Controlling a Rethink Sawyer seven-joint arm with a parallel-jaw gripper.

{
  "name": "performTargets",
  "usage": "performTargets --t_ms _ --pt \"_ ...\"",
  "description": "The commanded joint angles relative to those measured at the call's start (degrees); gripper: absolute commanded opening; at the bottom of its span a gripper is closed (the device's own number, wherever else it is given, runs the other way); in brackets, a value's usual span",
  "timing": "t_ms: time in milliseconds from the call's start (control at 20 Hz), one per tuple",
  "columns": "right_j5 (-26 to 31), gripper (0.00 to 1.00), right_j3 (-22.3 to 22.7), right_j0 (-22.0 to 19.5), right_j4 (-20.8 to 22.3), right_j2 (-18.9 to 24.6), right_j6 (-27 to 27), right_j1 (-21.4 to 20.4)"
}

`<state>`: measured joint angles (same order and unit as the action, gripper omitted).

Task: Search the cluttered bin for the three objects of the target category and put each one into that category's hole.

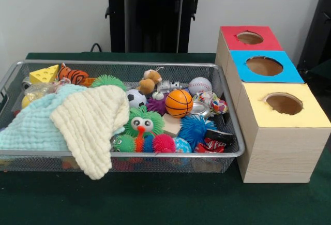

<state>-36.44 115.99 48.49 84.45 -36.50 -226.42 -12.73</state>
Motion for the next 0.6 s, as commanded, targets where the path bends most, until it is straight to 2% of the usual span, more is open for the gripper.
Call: performTargets --t_ms 50,250,350,600 --pt "5.0 1.0 -11.7 -2.1 6.3 6.0 -17.1 5.8" --pt "4.0 1.0 -14.4 -1.5 8.5 5.3 -21.5 7.3" --pt "5.5 1.0 -15.4 -2.4 7.5 5.9 -20.9 7.7" --pt "4.2 1.0 -18.3 -1.4 9.0 4.8 -25.6 9.4"
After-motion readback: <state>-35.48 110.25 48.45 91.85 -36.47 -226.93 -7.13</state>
